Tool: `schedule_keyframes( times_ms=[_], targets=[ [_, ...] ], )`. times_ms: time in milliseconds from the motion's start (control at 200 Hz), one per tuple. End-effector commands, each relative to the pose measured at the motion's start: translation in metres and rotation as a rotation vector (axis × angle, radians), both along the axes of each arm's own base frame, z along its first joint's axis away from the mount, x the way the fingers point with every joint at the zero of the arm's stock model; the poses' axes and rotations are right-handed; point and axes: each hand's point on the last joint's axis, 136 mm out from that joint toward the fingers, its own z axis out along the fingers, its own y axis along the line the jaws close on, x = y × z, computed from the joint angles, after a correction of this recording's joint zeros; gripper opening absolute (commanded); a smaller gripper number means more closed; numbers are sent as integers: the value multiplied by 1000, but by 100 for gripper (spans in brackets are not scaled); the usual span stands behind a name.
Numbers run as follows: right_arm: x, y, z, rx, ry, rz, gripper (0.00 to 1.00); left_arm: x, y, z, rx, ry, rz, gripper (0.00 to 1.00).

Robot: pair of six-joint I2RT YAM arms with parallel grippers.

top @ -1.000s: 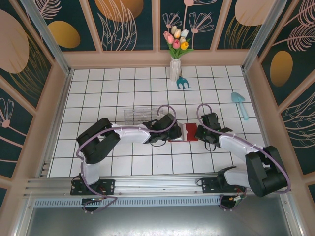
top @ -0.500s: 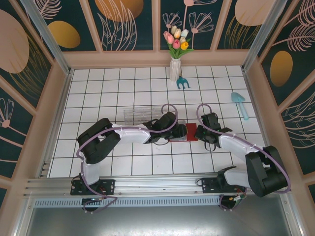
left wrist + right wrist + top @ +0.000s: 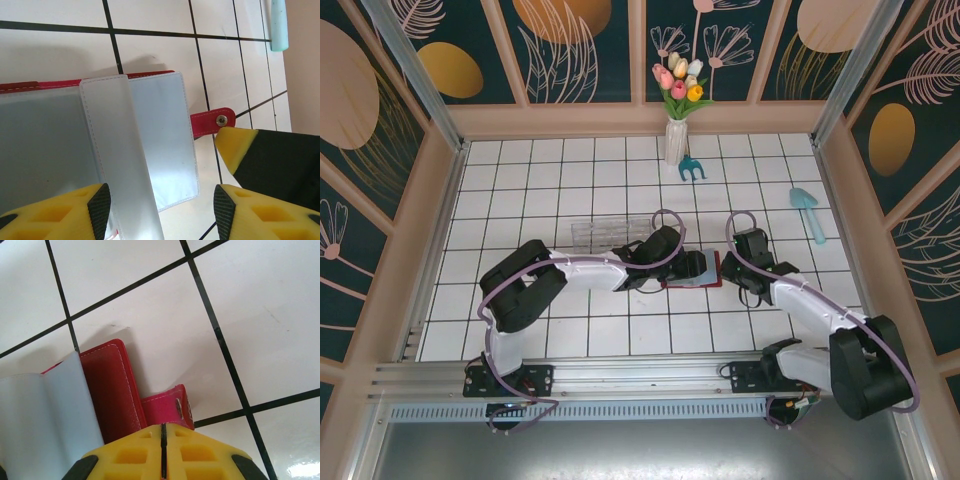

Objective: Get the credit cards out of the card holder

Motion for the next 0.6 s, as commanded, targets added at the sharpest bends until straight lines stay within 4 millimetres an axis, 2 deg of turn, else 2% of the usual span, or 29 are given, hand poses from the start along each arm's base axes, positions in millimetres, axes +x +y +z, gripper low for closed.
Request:
schedule_keyframes(
  times_ms=[0,115,280,400,540,596],
  targets=[
    [4,-3,12,-9,-23,-12,10,1,-7,3,-11,-20,-22,59],
    [7,8,16,35,-36,26,10,1,-3,7,-10,-36,-17,60],
    [9,27,22,123,-57,93,8,0,4,36,-80,-105,-13,60],
    [10,32,26,144,-65,107,8,-4,9,49,-112,-137,-19,60],
    [12,43,30,171,-77,147,9,-4,19,49,-92,-142,7,60],
    [12,47,29,174,-73,162,9,-2,26,39,-45,-131,31,60]
  ],
)
